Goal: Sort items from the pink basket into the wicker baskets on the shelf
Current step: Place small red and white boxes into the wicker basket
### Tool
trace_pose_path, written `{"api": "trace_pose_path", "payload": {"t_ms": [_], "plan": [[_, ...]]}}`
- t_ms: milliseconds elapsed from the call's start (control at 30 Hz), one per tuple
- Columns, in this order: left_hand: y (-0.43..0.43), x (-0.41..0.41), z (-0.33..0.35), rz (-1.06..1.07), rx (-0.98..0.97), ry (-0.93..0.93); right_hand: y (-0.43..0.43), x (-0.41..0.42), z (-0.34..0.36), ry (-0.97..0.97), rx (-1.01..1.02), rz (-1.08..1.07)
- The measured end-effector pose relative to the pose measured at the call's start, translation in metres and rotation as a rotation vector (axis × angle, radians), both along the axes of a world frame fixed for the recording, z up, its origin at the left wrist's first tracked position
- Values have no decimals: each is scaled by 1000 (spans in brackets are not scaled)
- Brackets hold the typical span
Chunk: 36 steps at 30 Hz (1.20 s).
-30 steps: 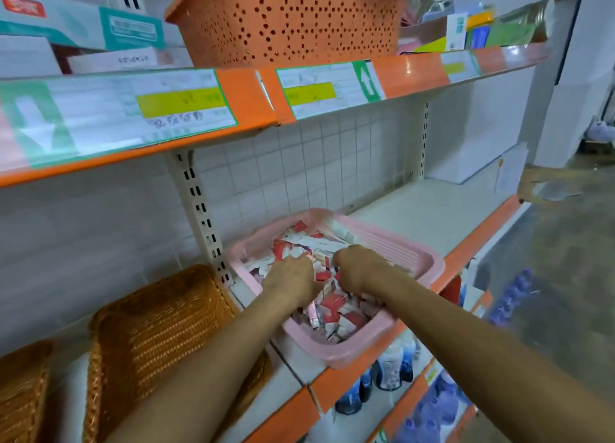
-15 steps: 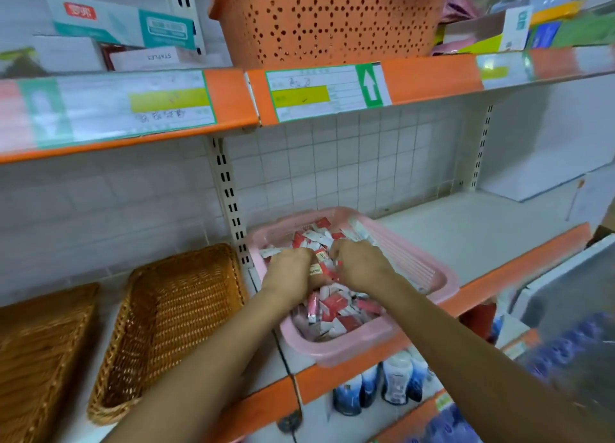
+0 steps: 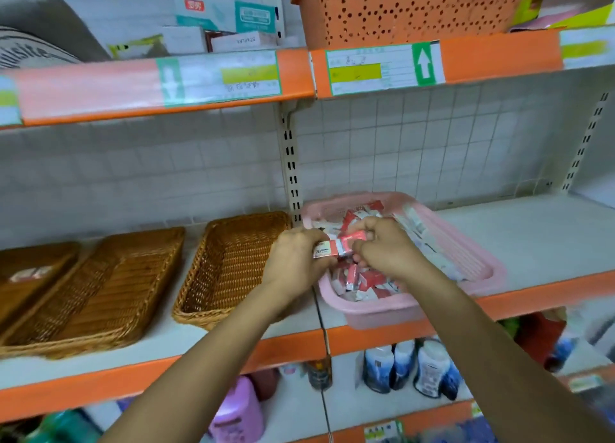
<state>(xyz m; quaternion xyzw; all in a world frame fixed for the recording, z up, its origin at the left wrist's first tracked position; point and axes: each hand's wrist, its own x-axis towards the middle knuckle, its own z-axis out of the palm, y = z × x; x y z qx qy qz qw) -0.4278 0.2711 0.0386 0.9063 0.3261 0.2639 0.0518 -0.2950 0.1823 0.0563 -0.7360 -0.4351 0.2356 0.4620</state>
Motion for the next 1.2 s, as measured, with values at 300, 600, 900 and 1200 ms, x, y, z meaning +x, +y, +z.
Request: {"api": "trace_pose_path", "payload": {"t_ms": [300, 600, 900, 1200], "plan": [[7, -86, -7, 138, 59, -51, 24, -72, 0, 327, 57, 199], [17, -213, -1, 242, 24, -69, 61, -186, -7, 373, 8, 343], [39, -347, -1, 307, 32, -107, 98, -317, -13, 486, -22, 441], [76, -430, -16, 390, -44, -130, 138, -399, -20, 391, -29, 478]]}}
